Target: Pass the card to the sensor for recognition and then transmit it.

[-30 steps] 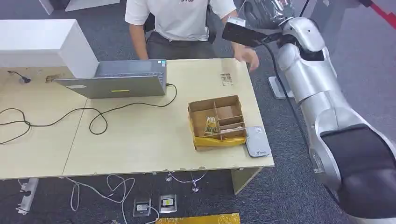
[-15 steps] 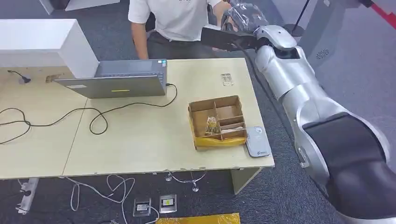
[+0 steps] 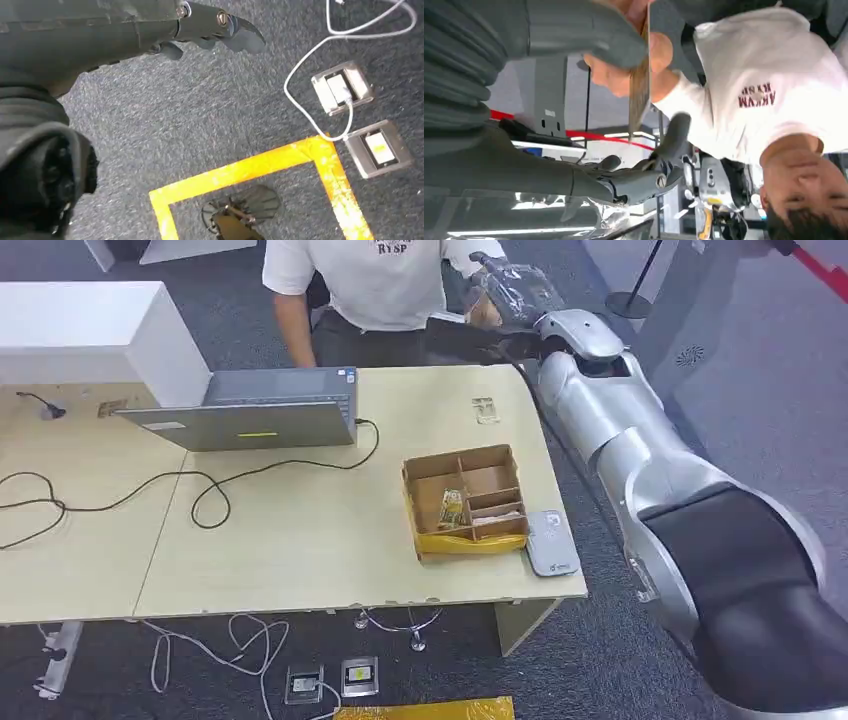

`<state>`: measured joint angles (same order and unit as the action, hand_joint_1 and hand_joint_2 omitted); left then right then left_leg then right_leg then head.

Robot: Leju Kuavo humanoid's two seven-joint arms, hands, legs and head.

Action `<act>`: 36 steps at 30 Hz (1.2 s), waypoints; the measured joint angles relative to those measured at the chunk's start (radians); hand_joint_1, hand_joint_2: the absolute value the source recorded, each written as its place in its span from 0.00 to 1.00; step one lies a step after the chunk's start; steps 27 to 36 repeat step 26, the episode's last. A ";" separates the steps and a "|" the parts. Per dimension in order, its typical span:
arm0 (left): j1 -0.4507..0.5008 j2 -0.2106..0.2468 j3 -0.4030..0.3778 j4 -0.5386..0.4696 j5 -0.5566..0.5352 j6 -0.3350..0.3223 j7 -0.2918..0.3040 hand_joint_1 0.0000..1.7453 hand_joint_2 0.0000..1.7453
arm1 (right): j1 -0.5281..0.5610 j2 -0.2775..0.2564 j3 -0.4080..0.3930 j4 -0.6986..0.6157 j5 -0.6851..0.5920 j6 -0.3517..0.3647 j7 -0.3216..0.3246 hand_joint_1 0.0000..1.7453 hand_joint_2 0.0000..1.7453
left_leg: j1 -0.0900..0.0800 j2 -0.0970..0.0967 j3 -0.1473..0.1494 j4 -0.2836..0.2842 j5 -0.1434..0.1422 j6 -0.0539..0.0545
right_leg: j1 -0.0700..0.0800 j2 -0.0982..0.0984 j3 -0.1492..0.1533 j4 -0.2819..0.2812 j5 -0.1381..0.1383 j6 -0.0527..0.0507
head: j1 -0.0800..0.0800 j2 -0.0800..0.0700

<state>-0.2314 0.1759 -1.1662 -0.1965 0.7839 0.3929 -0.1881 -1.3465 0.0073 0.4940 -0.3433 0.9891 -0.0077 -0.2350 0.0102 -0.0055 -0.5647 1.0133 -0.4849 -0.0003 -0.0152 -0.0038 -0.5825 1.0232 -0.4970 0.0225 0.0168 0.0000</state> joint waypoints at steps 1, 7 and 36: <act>-0.004 0.006 0.000 0.000 0.000 -0.005 0.001 0.00 0.00 | -0.001 0.001 0.000 0.003 -0.010 -0.029 -0.008 0.00 1.00 | 0.000 0.000 0.000 0.000 0.000 0.000 | 0.000 0.000 0.000 0.000 0.000 0.000 | 0.000 0.000; -0.012 0.006 0.002 0.000 0.016 0.037 0.019 0.00 0.00 | -0.008 -0.022 0.000 0.005 -0.050 -0.172 -0.081 0.00 1.00 | 0.000 0.001 0.001 0.000 0.000 0.000 | 0.000 0.001 0.000 0.000 0.000 0.000 | 0.000 0.000; 0.071 0.024 0.034 0.000 0.078 0.047 -0.025 0.00 0.00 | 0.221 -0.439 -0.224 0.002 -0.486 -0.537 -0.066 0.00 1.00 | 0.000 -0.004 0.001 0.001 -0.002 0.001 | 0.000 -0.005 0.003 -0.006 -0.001 0.001 | 0.003 0.000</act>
